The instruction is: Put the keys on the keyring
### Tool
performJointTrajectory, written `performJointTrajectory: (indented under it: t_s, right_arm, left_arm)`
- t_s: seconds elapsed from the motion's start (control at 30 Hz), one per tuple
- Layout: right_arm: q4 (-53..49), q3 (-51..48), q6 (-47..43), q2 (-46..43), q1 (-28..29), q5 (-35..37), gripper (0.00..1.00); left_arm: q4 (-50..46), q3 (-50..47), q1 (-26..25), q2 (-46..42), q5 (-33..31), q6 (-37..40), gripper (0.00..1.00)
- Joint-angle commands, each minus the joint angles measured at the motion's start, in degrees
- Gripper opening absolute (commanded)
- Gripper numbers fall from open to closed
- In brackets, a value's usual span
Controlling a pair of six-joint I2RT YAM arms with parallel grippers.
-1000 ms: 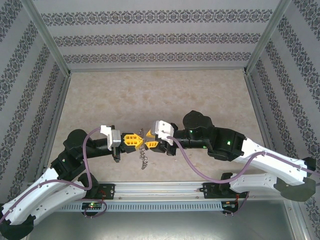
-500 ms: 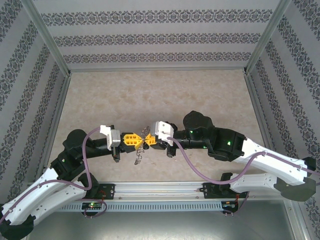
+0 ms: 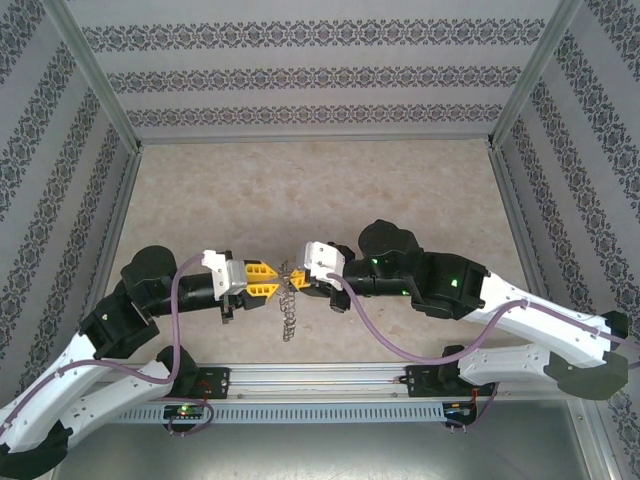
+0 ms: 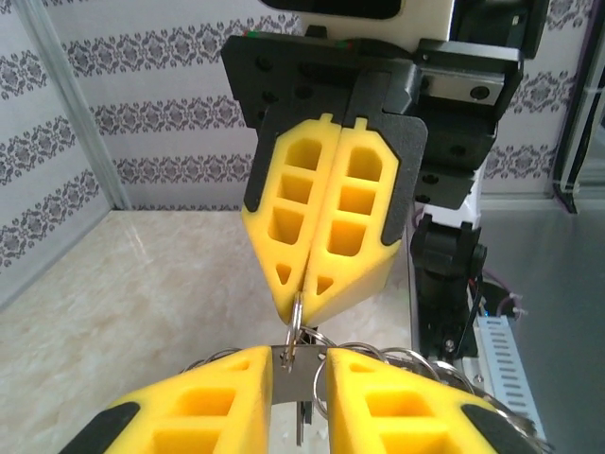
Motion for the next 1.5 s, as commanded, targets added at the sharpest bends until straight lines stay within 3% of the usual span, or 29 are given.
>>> performJointTrajectory:
  t_s: [0.0, 0.53, 0.7, 0.83, 0.93, 1.07, 1.13, 1.47]
  right_arm:
    - [-1.17, 2.89, -0.97, 0.57, 0.61, 1.8, 0.0]
    - [-5.56, 6.46, -2.42, 4.2, 2.23, 2.86, 0.0]
    - [-7.06, 7.49, -2.81, 5.39, 2.59, 3.8, 0.0]
    - [-8.27, 8.04, -3.2, 5.93, 3.03, 5.18, 0.0]
    - [-7.53, 7.41, -2.8, 5.43, 3.11, 5.32, 0.01]
    - [-3.89, 4.23, -1.06, 2.65, 3.03, 3.26, 0.23]
    - [-2.53, 2.6, -0.17, 1.17, 2.89, 2.32, 0.27]
    - [-1.07, 0.15, 1.77, -1.43, 2.4, 1.03, 0.24]
  left_arm:
    - [-9.44, 3.85, -0.64, 2.04, -1.33, 6.69, 0.23]
    - [-10.17, 7.43, -0.64, 6.96, -2.55, 8.44, 0.2]
    - [-9.81, 7.47, -0.64, 7.52, -2.87, 7.96, 0.0]
    - [-8.73, 6.38, -0.64, 6.69, -2.75, 7.23, 0.0]
    - [-5.9, 4.55, -0.66, 5.29, -1.65, 5.78, 0.0]
    - [2.37, 0.84, -0.64, 2.43, 1.05, 1.83, 0.0]
    - [6.7, -1.1, -0.64, 1.3, 2.0, -0.36, 0.0]
    - [22.62, -8.33, -0.64, -2.63, 4.81, -8.83, 0.0]
